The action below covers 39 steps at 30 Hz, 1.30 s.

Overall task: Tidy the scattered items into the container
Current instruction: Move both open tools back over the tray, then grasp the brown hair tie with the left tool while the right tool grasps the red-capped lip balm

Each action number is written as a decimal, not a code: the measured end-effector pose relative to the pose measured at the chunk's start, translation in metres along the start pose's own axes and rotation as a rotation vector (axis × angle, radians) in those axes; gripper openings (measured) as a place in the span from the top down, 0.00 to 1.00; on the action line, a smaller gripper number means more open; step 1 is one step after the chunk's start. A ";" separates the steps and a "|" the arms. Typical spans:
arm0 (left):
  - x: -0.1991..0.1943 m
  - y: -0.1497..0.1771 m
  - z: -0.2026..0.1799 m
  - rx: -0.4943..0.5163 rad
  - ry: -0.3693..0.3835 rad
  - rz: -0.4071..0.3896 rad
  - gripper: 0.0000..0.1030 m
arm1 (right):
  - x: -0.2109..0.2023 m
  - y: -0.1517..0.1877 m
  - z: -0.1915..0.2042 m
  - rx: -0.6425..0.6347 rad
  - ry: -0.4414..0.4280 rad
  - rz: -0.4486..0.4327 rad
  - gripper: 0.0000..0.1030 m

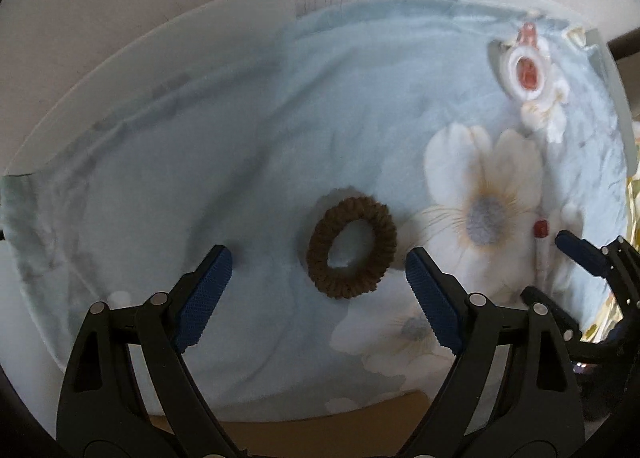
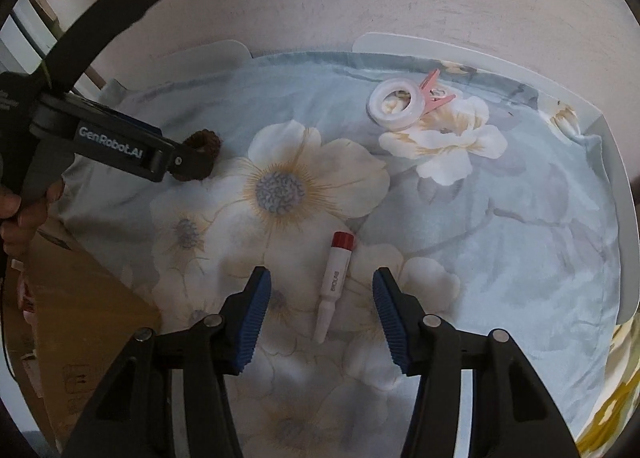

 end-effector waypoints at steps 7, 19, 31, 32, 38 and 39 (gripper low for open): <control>0.000 0.004 -0.007 0.035 -0.025 0.004 0.15 | 0.003 0.004 -0.004 0.000 0.013 0.015 0.61; -0.018 0.012 -0.005 0.010 -0.021 -0.064 0.63 | -0.005 0.017 -0.005 -0.069 0.116 0.012 0.89; -0.052 0.026 0.011 -0.049 0.016 -0.141 0.85 | -0.030 0.044 -0.040 0.115 -0.032 -0.038 0.90; -0.057 0.027 0.013 -0.052 0.014 -0.153 0.89 | -0.032 0.046 -0.046 0.127 -0.042 -0.042 0.90; -0.083 0.041 0.031 -0.096 0.041 -0.194 0.89 | -0.043 0.050 -0.046 0.144 -0.046 -0.063 0.90; -0.089 0.045 0.034 -0.098 0.039 -0.206 0.90 | -0.045 0.053 -0.046 0.142 -0.048 -0.067 0.90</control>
Point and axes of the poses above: each gripper's, at about its wrist camera, not at the fingertips, and x roughly the way its jaws point, z to its left, y to its underside, the point moved 3 cm from there along x, roughly the way its jaws point, and after that the axes turned 5 degrees about -x, right-handed, at the moved point
